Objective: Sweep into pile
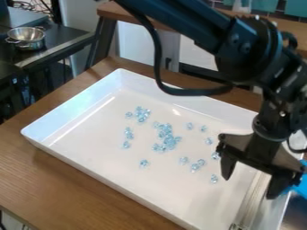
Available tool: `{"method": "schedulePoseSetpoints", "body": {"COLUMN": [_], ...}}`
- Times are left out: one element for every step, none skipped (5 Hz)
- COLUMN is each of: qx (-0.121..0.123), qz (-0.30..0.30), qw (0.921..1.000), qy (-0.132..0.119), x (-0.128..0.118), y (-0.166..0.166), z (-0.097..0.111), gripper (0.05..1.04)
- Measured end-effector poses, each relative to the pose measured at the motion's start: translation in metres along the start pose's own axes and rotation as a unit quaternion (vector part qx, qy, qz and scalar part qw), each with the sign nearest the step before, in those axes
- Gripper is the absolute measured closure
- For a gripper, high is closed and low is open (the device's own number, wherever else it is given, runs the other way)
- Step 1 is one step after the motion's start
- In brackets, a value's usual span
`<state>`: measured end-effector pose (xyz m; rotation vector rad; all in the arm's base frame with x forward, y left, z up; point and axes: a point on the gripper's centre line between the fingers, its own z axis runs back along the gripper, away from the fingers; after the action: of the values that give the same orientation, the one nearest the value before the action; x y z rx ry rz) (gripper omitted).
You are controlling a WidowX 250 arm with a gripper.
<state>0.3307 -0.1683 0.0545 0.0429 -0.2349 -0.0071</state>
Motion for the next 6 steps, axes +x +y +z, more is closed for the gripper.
{"method": "schedulePoseSetpoints", "body": {"qx": [0.000, 0.001, 0.000, 0.004, 0.013, 0.029], "qz": [0.001, -0.001, -0.005, -0.001, -0.001, 0.015], "qw": [1.0000, 1.0000, 0.9998, 0.9997, 0.9996, 0.9991], "qy": [0.000, 0.009, 0.019, 0.024, 0.025, 0.027], "x": [-0.002, -0.005, -0.009, -0.012, -0.012, -0.007], "y": [-0.001, -0.002, 0.001, 0.012, 0.029, 0.064], "z": [-0.003, -0.006, -0.010, -0.010, -0.012, -0.016], "gripper": [0.231, 0.537, 0.734, 0.734, 0.735, 0.735]}}
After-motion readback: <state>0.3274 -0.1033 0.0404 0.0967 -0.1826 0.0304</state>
